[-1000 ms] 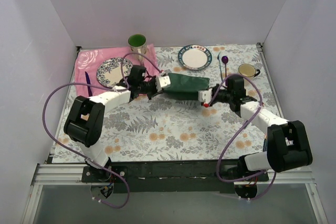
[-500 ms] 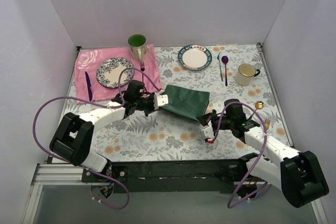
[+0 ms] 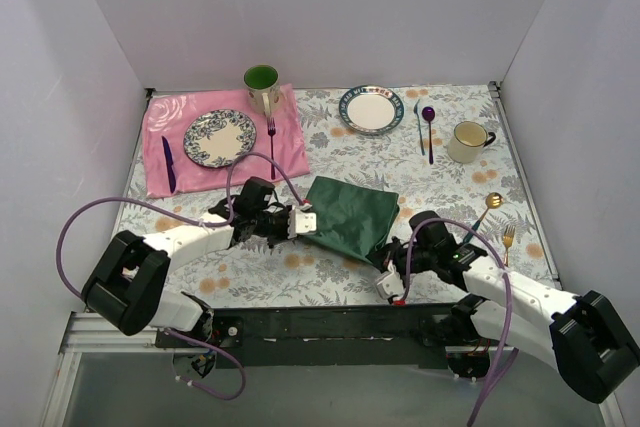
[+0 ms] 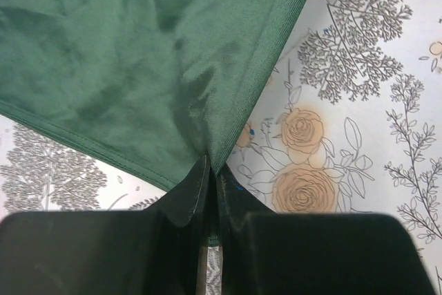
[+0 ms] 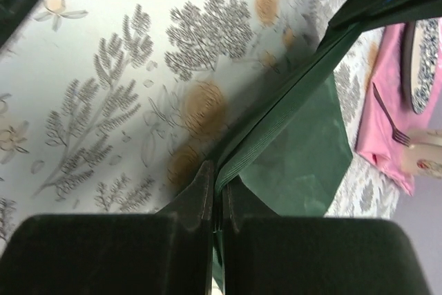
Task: Fold the napkin into a case and place the utensils inside
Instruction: Turn over the upper triangle folded napkin at the center of the board, then smooth out the lower triangle-folded napkin at the center of the board.
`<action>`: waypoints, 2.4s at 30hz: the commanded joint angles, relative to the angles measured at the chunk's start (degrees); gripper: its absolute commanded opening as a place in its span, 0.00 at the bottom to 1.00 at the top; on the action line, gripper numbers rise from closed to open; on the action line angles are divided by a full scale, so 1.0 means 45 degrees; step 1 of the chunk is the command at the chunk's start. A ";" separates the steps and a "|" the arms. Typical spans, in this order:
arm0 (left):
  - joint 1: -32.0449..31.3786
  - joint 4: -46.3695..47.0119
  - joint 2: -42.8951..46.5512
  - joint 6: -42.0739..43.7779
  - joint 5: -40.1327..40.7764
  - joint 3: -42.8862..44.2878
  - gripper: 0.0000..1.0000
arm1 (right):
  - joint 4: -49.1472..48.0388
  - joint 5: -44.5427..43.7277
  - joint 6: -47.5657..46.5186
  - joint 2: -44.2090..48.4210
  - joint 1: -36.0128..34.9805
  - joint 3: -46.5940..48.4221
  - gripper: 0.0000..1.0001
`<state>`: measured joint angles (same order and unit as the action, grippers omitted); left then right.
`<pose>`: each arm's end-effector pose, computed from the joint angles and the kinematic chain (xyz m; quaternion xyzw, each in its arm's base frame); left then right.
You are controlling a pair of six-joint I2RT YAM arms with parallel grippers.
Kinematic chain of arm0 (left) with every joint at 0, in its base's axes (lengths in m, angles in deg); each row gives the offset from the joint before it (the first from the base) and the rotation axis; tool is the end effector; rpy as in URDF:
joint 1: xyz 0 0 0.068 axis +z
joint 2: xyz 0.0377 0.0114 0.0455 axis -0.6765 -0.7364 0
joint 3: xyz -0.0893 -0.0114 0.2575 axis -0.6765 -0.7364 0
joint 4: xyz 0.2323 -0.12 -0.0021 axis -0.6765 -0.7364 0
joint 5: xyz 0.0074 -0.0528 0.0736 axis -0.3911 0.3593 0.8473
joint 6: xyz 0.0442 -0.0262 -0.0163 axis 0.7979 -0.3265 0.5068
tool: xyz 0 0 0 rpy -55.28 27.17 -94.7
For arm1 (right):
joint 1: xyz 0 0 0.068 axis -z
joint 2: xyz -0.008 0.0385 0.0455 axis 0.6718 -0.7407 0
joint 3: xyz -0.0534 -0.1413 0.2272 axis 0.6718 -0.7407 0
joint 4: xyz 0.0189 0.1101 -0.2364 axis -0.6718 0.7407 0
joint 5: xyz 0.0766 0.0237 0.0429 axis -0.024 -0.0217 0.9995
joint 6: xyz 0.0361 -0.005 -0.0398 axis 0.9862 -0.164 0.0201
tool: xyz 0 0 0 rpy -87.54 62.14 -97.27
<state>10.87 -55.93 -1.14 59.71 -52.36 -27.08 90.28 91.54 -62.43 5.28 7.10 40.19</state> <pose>0.2035 -0.1497 0.1696 0.4285 0.7998 -0.3320 0.2578 0.1255 0.1162 0.1552 -0.8317 0.2639 0.0976 0.4786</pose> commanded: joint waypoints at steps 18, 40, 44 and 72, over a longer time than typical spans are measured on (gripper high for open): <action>-0.0611 -0.1224 0.1238 0.2437 0.0791 -0.1332 0.00 | 0.0745 -0.1366 0.1086 -0.0769 -0.2879 -0.0188 0.01; -0.0689 -0.1877 0.2685 -0.3122 -0.1379 0.1520 0.63 | 0.2289 -0.5785 1.8545 0.0952 -0.1129 0.6175 0.66; -0.0747 0.0471 0.3014 -0.5254 -0.0792 0.0545 0.61 | 0.2872 -0.5001 2.2096 0.0735 0.2033 0.6159 0.56; -0.6587 0.4908 -0.2608 -0.6097 0.3663 0.1715 0.57 | -0.0131 -0.1074 2.7101 -0.5924 0.6494 0.4519 0.85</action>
<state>-17.94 -36.69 -11.31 32.34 -37.71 -18.76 94.61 85.33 58.07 -19.66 36.14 61.31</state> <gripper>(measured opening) 0.576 0.850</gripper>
